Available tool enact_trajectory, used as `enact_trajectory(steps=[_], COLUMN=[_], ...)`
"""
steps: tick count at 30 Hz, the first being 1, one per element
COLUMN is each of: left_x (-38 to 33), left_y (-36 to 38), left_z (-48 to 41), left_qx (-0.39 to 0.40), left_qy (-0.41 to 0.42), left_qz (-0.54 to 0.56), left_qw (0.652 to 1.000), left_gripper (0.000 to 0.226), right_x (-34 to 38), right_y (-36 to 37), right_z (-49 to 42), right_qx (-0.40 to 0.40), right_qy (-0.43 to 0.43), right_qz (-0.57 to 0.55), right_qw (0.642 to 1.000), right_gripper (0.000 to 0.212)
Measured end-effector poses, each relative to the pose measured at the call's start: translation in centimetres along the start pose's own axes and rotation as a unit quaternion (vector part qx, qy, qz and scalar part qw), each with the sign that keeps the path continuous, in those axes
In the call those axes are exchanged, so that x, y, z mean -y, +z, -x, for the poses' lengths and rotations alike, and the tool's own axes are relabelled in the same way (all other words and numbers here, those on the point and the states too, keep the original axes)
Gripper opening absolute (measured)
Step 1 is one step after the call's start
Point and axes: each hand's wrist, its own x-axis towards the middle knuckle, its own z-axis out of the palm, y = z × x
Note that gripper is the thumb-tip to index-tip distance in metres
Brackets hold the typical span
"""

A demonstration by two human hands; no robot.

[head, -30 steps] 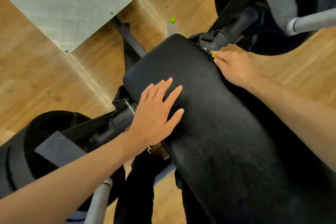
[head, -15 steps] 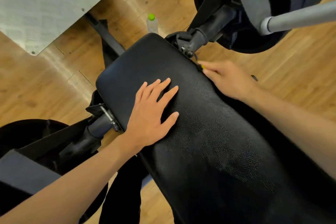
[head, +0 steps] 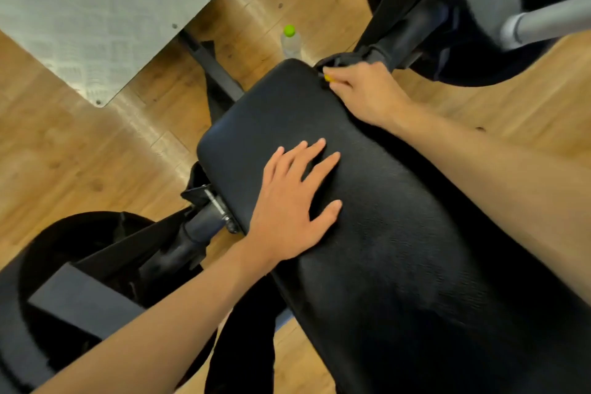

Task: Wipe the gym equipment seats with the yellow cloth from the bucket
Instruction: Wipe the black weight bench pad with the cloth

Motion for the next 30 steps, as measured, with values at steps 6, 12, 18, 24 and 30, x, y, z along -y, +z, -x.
enact_trajectory(steps=[6, 12, 18, 24, 30], left_x=[0.4, -0.7, -4.6, -10.8, -20.6], left_y=[0.0, -0.8, -4.0, -9.1, -11.1], left_z=[0.1, -0.1, -0.3, -1.1, 0.7], left_qx=[0.008, 0.064, 0.123, 0.148, 0.177], left_qy=[0.0, -0.015, -0.08, 0.09, 0.229], left_qz=[0.007, -0.055, -0.08, -0.095, -0.034], left_qw=[1.0, 0.996, 0.986, 0.98, 0.956], left_gripper=[0.065, 0.066, 0.083, 0.097, 0.088], right_x=[-4.8, -5.6, -2.6, 5.7, 9.1], right_y=[-6.0, -8.6, -8.4, -11.1, -9.0], right_z=[19.6, 29.4, 26.9, 32.1, 43.1], right_qx=[0.026, -0.004, -0.065, -0.311, -0.396], right_qy=[0.074, 0.098, 0.138, 0.249, 0.424], right_qz=[-0.062, -0.022, 0.107, -0.027, -0.089], right_qw=[0.995, 0.995, 0.983, 0.917, 0.81], right_gripper=[0.039, 0.04, 0.034, 0.037, 0.041])
